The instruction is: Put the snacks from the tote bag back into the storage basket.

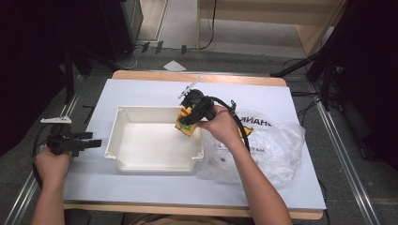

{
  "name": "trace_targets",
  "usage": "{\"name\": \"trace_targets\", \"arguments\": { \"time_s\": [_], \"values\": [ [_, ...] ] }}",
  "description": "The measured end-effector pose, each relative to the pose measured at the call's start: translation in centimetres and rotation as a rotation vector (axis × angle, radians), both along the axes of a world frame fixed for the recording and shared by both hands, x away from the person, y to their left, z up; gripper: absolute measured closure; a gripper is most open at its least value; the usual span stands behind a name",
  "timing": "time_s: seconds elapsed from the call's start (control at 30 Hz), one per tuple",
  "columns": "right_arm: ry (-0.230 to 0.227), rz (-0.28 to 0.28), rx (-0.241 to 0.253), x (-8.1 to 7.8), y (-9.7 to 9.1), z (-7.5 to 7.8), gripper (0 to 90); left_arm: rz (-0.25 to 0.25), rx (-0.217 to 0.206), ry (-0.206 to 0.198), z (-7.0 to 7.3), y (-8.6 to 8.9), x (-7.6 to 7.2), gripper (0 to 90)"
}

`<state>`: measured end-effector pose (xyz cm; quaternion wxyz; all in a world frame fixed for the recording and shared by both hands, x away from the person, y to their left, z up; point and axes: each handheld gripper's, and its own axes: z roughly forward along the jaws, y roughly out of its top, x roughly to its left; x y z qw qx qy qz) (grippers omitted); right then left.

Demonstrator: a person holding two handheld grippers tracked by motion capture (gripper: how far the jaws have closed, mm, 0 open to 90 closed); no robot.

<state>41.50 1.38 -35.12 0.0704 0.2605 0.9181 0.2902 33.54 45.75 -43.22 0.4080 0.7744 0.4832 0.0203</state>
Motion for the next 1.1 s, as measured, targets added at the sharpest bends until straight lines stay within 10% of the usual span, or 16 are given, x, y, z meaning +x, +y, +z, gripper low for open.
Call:
{"name": "trace_targets", "arguments": {
  "time_s": [1.1],
  "values": [
    [0.002, -0.060, -0.008, 1.5, 1.3, -3.5, 52.3, -0.007, -0.005, 0.005, -0.1, -0.3, 0.1, 19.8]
  ]
}}
